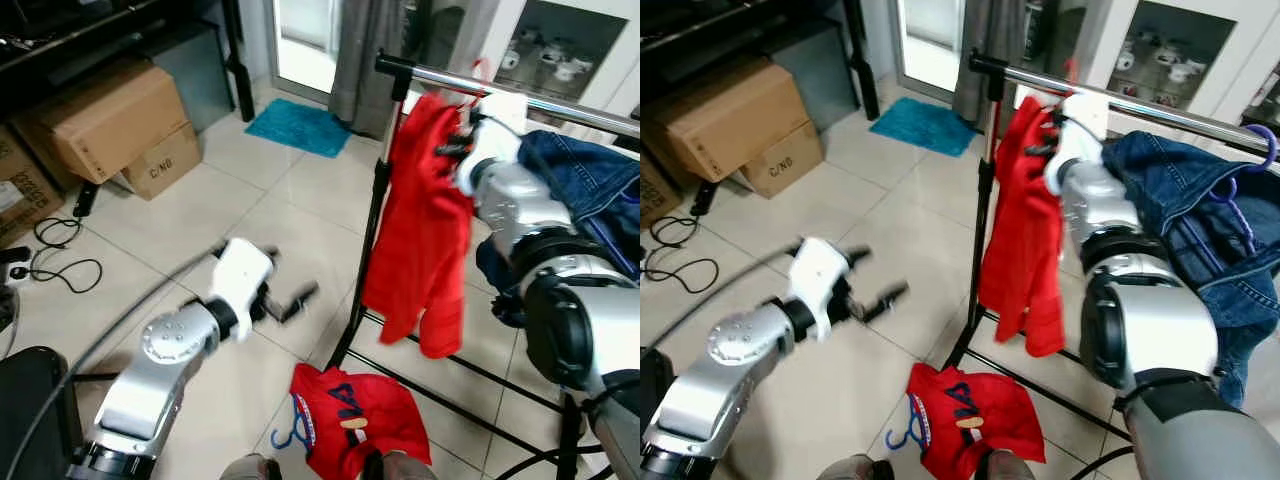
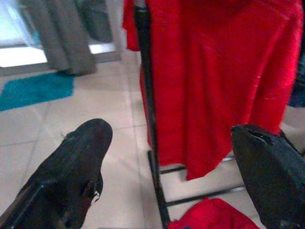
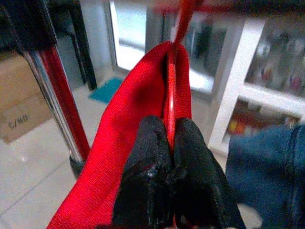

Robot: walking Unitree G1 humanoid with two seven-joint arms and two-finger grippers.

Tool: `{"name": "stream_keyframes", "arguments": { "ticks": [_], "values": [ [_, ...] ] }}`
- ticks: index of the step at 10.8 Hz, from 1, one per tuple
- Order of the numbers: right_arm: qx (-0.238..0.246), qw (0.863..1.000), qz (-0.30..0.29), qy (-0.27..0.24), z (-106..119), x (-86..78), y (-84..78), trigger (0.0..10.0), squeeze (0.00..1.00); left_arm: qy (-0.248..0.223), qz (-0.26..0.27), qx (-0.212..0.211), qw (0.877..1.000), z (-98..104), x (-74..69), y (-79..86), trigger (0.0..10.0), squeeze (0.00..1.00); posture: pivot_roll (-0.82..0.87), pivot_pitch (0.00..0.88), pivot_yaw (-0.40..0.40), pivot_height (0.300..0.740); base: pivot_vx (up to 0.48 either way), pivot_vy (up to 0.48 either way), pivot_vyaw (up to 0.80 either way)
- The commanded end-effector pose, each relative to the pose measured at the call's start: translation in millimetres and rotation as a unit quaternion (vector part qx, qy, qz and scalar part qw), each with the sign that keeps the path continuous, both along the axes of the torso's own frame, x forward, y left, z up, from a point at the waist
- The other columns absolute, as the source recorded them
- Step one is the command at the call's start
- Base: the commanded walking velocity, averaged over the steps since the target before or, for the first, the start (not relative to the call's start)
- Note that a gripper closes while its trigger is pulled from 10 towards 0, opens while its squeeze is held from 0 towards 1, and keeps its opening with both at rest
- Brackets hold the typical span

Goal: Hang hanger

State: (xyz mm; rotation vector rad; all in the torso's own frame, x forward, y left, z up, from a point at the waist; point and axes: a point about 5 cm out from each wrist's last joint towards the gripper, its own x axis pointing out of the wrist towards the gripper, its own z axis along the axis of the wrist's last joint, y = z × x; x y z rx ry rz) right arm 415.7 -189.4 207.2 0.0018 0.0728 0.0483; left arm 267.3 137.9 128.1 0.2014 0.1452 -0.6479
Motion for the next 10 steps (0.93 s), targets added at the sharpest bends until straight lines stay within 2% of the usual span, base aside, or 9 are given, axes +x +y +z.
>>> {"name": "stream_keyframes", "arguments": {
  "ticks": [1,3,4,6,8,10],
  "values": [
    [-0.011,0.999,0.010,-0.042,12,-0.2,-3.8,0.0,0.00,-0.002,0.010,-0.002,1.000,0,1.7,1.3,10.0,0.00,0.00,0.051,0.031,0.740,0.000,0.000,0.00],
    [-0.036,0.997,0.042,-0.059,4,-6.8,-6.8,0.0,0.00,0.004,0.018,-0.016,1.000,-2,0.8,-0.3,10.0,0.00,0.00,0.033,0.035,0.740,0.000,0.000,0.00],
    [-0.047,0.993,0.081,-0.066,-7,-15.7,-5.4,0.0,0.00,0.008,0.038,-0.020,0.999,-5,0.7,0.6,10.0,0.00,-0.01,0.026,0.032,0.740,0.000,0.000,0.00],
    [-0.045,0.992,0.080,-0.088,-16,-34.1,-16.4,0.0,0.00,0.003,0.052,-0.022,0.998,-8,-0.3,0.7,10.0,0.00,-0.01,0.027,0.031,0.740,0.000,0.000,0.00],
    [-0.024,0.994,0.063,-0.082,-28,-50.7,-26.1,0.0,0.00,0.004,0.057,-0.025,0.998,-9,0.9,-0.8,10.0,0.00,-0.02,0.027,0.039,0.740,0.000,0.000,0.00],
    [-0.018,0.995,0.059,-0.074,-33,-52.9,-17.7,0.0,0.00,0.001,0.051,-0.023,0.998,-9,2.2,-3.3,10.0,0.00,-0.02,0.020,0.035,0.740,0.000,0.000,0.00]
  ]
}}
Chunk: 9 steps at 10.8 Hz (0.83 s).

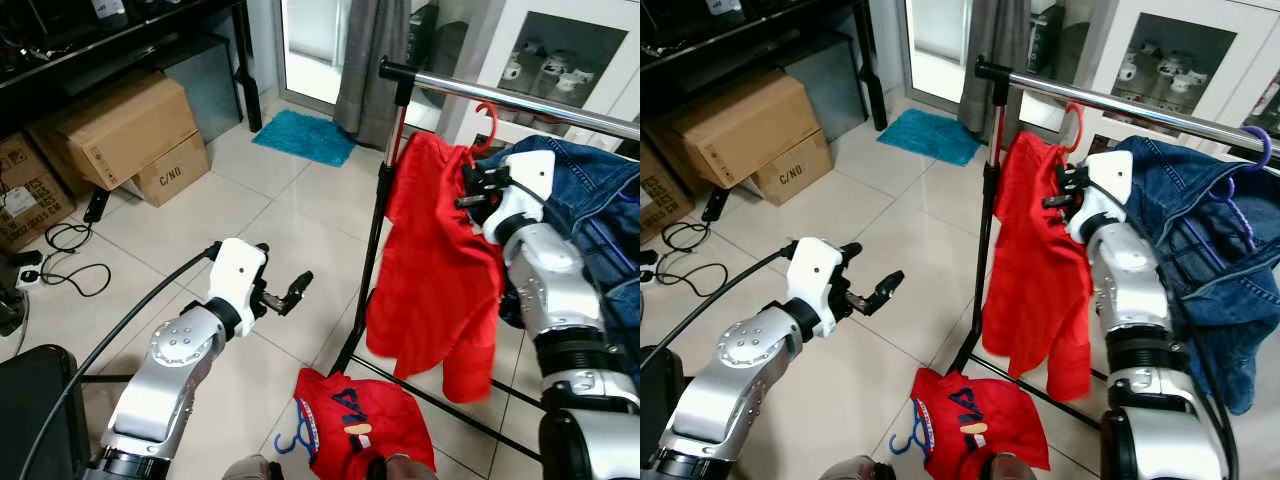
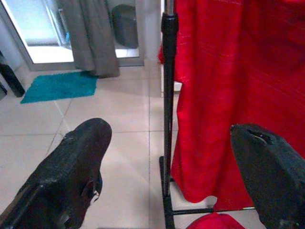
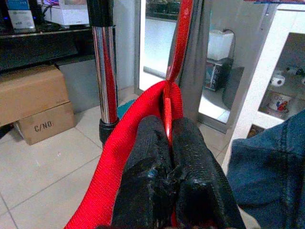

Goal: Hang hanger

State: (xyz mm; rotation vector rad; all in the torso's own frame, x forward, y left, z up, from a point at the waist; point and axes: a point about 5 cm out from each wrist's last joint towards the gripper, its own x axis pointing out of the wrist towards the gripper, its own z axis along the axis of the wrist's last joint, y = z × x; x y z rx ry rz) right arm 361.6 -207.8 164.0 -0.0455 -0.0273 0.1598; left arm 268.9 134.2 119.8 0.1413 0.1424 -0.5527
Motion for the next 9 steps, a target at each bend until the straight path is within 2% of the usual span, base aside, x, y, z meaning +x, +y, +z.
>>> {"name": "stream_keyframes", "arguments": {
  "ticks": [1,3,7,8,9],
  "values": [
    [0.008,1.000,0.000,-0.019,11,0.4,4.2,0.0,0.00,-0.001,0.000,0.005,1.000,-1,0.0,-0.1,10.0,0.00,-0.01,0.016,0.030,0.740,0.000,0.000,0.00],
    [0.023,0.999,-0.016,-0.018,16,5.7,6.7,0.0,0.00,-0.003,-0.006,0.008,1.000,-1,-2.4,-1.0,10.0,0.00,-0.01,0.008,0.022,0.740,0.000,0.000,0.00],
    [0.043,0.997,-0.070,-0.014,34,28.2,6.9,0.0,0.00,-0.014,-0.080,-0.005,0.997,5,-10.8,-12.0,10.0,0.00,0.00,0.000,0.014,0.740,0.000,0.000,0.00],
    [0.035,0.996,-0.077,0.020,32,35.2,8.7,0.0,0.00,-0.007,-0.119,-0.020,0.993,7,-15.3,-17.1,10.0,0.00,0.00,0.000,0.016,0.740,0.000,0.000,0.00],
    [0.028,0.991,-0.099,0.084,24,43.2,10.9,0.0,0.00,0.012,-0.200,-0.041,0.979,9,-23.1,-27.0,10.0,0.00,0.00,0.007,0.010,0.740,0.000,0.000,0.00]
  ]
}}
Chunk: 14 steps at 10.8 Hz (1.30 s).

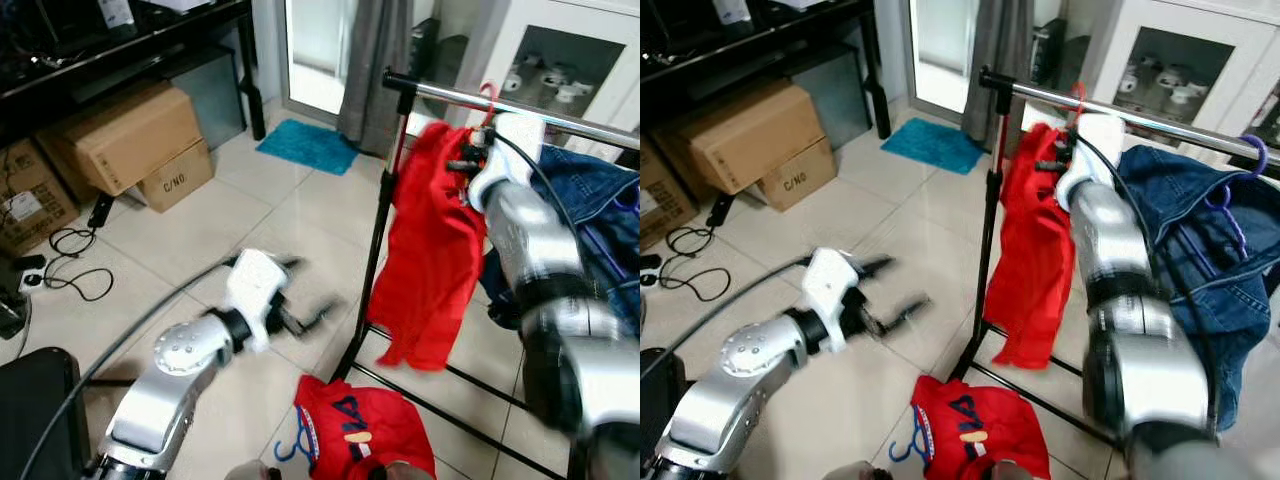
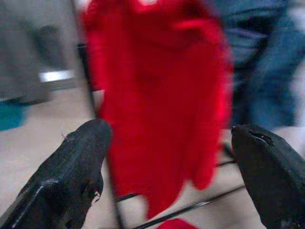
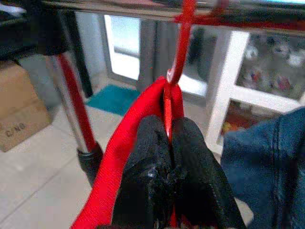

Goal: Hang hanger

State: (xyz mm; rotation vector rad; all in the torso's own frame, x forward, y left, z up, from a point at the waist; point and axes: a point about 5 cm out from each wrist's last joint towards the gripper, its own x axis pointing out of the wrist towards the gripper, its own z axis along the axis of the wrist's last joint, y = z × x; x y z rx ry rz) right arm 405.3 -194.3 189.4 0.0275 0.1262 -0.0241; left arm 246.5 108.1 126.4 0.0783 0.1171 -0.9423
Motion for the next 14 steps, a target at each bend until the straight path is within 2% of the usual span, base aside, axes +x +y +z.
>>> {"name": "stream_keyframes", "arguments": {
  "ticks": [1,5,6,7,8,11,13,14],
  "values": [
    [0.014,1.000,-0.019,0.022,-2,2.5,-1.2,0.0,0.00,0.000,-0.045,-0.003,0.999,6,-2.9,-4.7,10.0,0.00,0.00,0.011,0.008,0.740,0.000,0.000,0.00],
    [-0.005,0.998,-0.022,0.058,1,8.2,7.0,0.0,0.00,-0.008,-0.051,0.019,0.998,6,4.9,-3.8,10.0,0.00,0.00,0.031,-0.012,0.740,0.000,0.000,0.00],
    [-0.014,0.998,-0.019,0.066,-2,7.7,7.0,3.8,0.00,-0.008,-0.052,0.021,0.998,7,4.3,-2.1,10.0,0.00,0.00,0.034,-0.017,0.740,0.000,0.000,0.00],
    [-0.023,0.998,-0.006,0.065,-6,6.3,4.4,10.0,0.37,-0.008,-0.046,0.024,0.999,6,4.6,0.6,10.0,0.00,0.01,0.040,-0.019,0.740,0.000,0.000,0.00],
    [-0.025,0.998,-0.004,0.064,-5,5.8,1.2,10.0,1.00,-0.007,-0.044,0.025,0.999,6,5.0,1.4,10.0,0.00,0.01,0.045,-0.014,0.740,0.000,0.000,0.00],
    [-0.014,0.996,0.000,0.090,-8,3.2,-10.7,10.0,1.00,-0.006,-0.049,0.034,0.998,5,8.7,1.3,10.0,0.00,0.00,0.050,-0.004,0.740,0.000,0.000,0.00],
    [-0.017,0.994,0.010,0.105,-11,2.3,-10.2,10.0,0.98,-0.007,-0.050,0.037,0.998,5,9.4,1.6,10.0,0.00,0.00,0.050,-0.004,0.740,0.000,0.000,0.00],
    [-0.012,0.993,0.029,0.114,-12,2.5,-5.7,10.0,0.00,-0.007,-0.051,0.039,0.998,5,10.6,1.4,10.0,0.00,-0.01,0.055,-0.003,0.740,0.000,0.000,0.00]
  ]
}}
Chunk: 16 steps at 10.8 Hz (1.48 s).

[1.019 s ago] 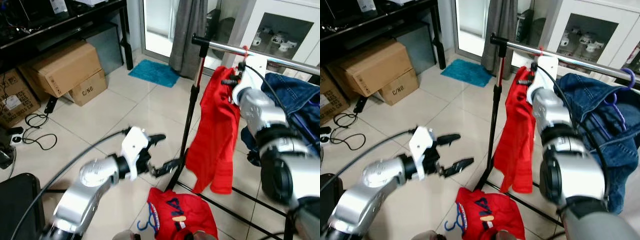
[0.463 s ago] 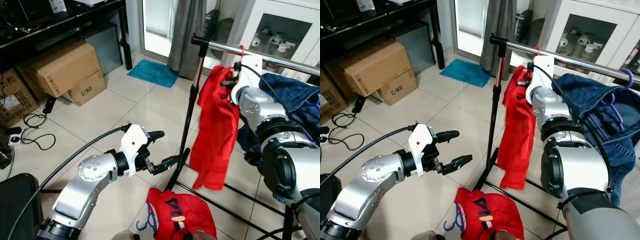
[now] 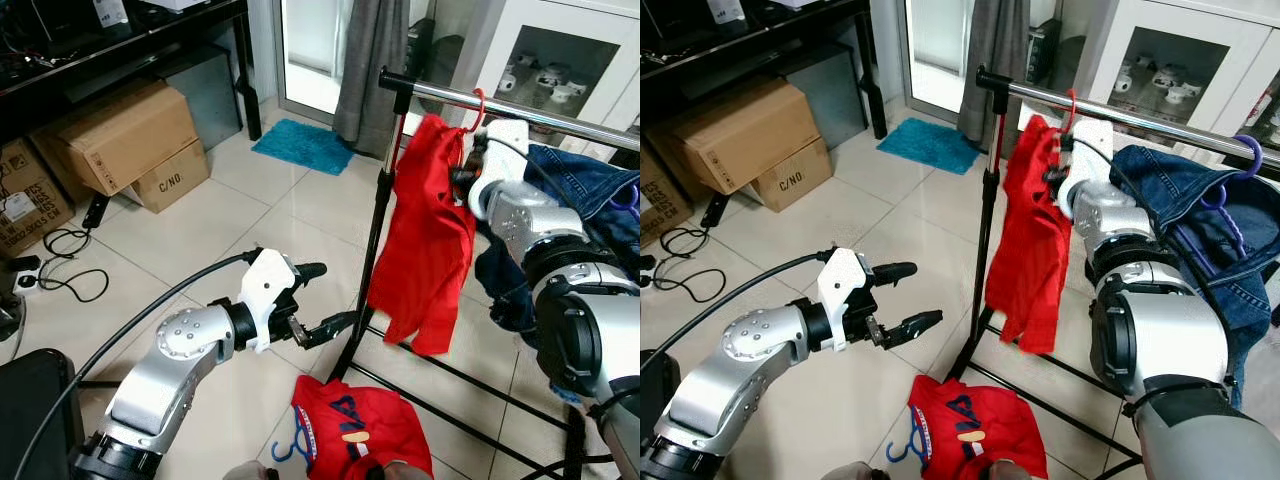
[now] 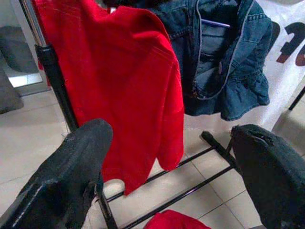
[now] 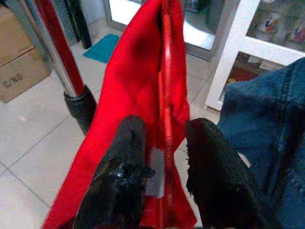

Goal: Hang hanger

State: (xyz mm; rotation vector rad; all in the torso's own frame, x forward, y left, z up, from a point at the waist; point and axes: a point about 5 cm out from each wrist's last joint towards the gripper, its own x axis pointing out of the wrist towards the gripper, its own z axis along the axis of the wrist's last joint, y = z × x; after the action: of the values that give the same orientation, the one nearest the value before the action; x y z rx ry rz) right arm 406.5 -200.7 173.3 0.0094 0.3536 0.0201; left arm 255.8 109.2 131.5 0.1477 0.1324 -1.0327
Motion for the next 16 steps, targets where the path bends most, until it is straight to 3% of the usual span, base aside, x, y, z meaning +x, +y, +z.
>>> {"name": "stream_keyframes", "arguments": {
  "ticks": [1,8,9,10,11,16],
  "values": [
    [-0.003,1.000,0.012,-0.001,6,2.4,5.6,10.0,0.00,-0.002,-0.003,0.009,1.000,0,1.9,0.4,10.0,0.00,-0.01,0.056,-0.004,0.740,0.000,0.000,0.00],
    [-0.011,1.000,0.003,-0.012,8,6.0,21.0,10.0,0.00,0.007,-0.013,0.019,1.000,-2,-5.3,1.1,10.0,0.00,0.01,0.130,-0.014,0.740,0.000,0.000,0.00],
    [-0.003,1.000,-0.001,-0.011,7,5.7,22.5,9.1,0.00,0.009,-0.015,0.021,1.000,-2,-6.8,1.9,10.0,0.00,0.01,0.137,-0.015,0.740,0.000,0.000,0.00],
    [0.005,1.000,-0.006,-0.011,6,5.5,22.6,0.8,0.00,0.009,-0.014,0.022,1.000,-1,-6.7,3.5,10.0,0.00,0.01,0.145,-0.019,0.740,0.000,0.000,0.00],
    [0.009,1.000,-0.008,-0.012,5,5.4,22.5,0.0,0.00,0.009,-0.013,0.024,1.000,-2,-7.1,4.4,10.0,0.00,0.01,0.146,-0.022,0.740,0.000,0.000,0.00],
    [0.019,0.999,-0.019,-0.024,9,6.8,22.2,0.0,0.00,0.010,-0.012,0.029,0.999,-1,-9.2,5.7,10.0,0.00,0.02,0.139,-0.025,0.740,0.000,0.000,0.00]
  ]
}}
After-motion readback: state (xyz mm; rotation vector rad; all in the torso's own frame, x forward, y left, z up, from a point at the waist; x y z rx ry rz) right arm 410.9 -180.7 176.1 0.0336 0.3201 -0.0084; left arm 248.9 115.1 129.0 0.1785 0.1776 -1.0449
